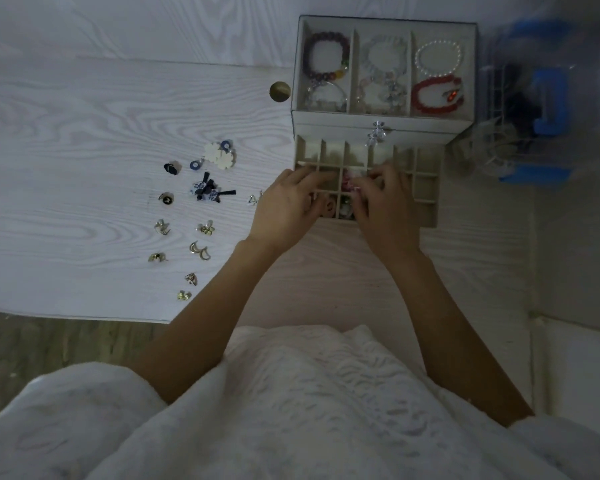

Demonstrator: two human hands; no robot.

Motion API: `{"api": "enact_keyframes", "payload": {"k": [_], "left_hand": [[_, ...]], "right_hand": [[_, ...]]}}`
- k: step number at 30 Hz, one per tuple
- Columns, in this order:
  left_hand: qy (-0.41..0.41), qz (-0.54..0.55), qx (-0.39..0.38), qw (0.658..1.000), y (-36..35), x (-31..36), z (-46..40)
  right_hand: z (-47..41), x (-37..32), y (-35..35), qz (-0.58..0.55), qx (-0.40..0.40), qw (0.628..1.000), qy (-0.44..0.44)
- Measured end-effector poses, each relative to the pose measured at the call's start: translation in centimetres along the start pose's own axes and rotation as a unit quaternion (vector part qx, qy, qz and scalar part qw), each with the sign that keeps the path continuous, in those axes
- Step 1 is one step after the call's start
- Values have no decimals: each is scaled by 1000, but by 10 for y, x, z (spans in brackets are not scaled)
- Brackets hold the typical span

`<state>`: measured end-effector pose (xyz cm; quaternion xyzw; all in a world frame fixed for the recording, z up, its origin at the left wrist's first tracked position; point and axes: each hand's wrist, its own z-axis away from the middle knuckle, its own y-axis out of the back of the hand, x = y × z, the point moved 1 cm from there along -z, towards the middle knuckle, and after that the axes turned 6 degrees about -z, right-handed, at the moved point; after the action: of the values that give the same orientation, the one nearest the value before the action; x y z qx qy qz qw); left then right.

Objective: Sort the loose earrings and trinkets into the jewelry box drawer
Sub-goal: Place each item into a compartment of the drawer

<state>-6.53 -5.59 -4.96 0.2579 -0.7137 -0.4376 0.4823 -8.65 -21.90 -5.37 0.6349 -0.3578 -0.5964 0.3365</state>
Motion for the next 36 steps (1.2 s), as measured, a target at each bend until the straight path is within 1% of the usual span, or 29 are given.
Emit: {"api": "enact_keyframes", "payload": {"k": [2,4,5,7,9,11,14,19,22,27,29,30,32,34,36], "left_hand": [[33,27,49,998,18,-6,20],[70,42,94,992,30,-18,42],[91,39,101,990,34,-27,52],[144,23,80,986,40,-48,69],[190,2,39,981,43,-69,79],[203,-22,4,979,37,-79,77],[194,-29,-28,980,26,-81,59],[224,-63,-51,971,12,-82,35],[229,-53,-57,970,12,-82,33],[245,-19,-73,967,14,-84,28],[231,-31,-70,970,13,-84,28],[224,-38,-71,971,13,-84,29],[210,-27,-72,975,15,-86,30],[195,29,-56,979,18,-82,28],[176,93,-14,980,21,-73,19]], "right_hand": [[5,-14,2,-28,24,999,36],[7,-34,-2,-63,4,995,75],[7,-44,-6,-72,-13,993,95],[4,-65,-20,-74,-49,986,139],[-3,-83,-39,-53,-98,981,158],[-13,-90,-55,-9,-129,979,159],[-30,-97,-73,82,-143,974,153],[-41,-106,-79,128,-146,970,145],[-40,-108,-81,131,-152,970,134],[-43,-107,-82,89,-161,976,113],[-41,-107,-78,63,-155,979,118],[-40,-105,-75,52,-139,981,123],[-37,-96,-63,9,-80,990,117],[-38,-81,-48,-65,-31,995,68],[-44,-65,-37,-116,-4,993,6]]}}
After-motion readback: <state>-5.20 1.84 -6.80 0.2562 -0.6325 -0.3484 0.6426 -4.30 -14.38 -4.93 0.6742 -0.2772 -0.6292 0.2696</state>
